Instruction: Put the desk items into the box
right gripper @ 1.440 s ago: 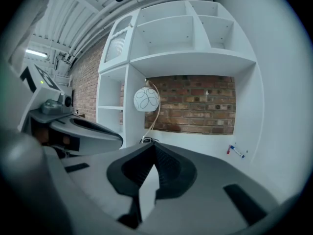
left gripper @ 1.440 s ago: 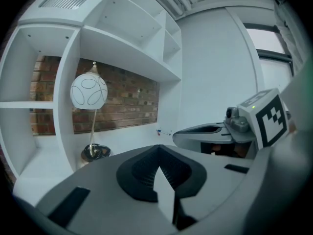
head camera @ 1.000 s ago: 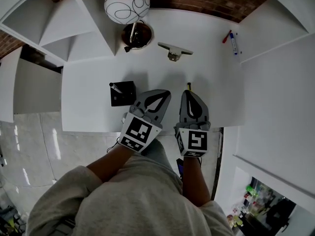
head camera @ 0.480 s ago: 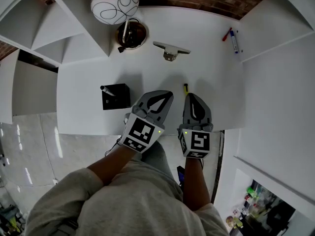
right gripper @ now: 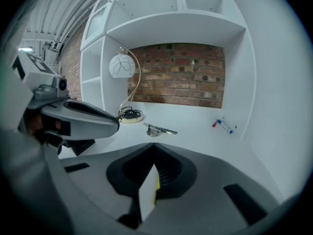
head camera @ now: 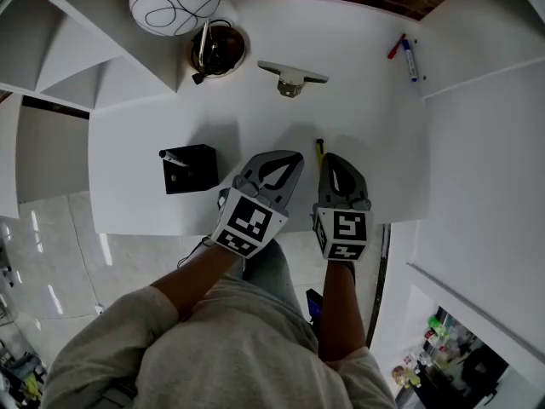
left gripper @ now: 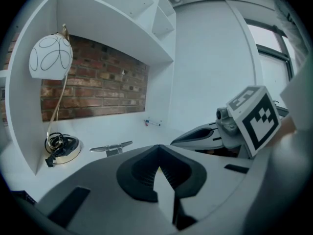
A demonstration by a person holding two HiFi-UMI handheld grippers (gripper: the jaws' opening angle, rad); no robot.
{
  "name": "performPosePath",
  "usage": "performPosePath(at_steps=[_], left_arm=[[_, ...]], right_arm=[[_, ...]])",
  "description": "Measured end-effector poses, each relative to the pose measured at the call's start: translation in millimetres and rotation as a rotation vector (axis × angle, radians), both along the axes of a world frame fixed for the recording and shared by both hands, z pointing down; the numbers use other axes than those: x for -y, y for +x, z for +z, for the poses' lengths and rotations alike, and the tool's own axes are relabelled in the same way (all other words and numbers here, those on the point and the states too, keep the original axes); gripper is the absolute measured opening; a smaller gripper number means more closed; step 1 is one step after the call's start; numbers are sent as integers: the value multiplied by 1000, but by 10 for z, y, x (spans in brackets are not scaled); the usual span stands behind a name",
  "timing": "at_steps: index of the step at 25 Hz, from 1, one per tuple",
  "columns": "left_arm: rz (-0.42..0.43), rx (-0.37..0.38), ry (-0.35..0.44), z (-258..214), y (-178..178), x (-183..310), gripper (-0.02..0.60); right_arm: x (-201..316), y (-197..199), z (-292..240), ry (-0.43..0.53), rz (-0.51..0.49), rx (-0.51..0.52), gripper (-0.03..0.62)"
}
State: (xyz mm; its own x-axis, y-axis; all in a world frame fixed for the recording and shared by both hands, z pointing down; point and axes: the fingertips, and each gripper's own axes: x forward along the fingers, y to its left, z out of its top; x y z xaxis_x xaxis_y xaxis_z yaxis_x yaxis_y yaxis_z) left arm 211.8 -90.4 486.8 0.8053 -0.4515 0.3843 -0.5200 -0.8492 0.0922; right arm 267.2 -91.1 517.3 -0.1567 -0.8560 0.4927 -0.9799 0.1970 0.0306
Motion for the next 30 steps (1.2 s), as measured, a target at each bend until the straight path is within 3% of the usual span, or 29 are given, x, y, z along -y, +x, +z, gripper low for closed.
performPosePath(at_steps=[13,18,30], left_arm=[[17,28,-52,358,64,73,6],[14,38,-77,415,55,82,6],[28,45,-98,460,35,110,8]], right_arm=[[-3,90,640,-269,-3,35,32],[42,104,780,-330,-3,31,84],[117,118,1014,-437,28,10,95]])
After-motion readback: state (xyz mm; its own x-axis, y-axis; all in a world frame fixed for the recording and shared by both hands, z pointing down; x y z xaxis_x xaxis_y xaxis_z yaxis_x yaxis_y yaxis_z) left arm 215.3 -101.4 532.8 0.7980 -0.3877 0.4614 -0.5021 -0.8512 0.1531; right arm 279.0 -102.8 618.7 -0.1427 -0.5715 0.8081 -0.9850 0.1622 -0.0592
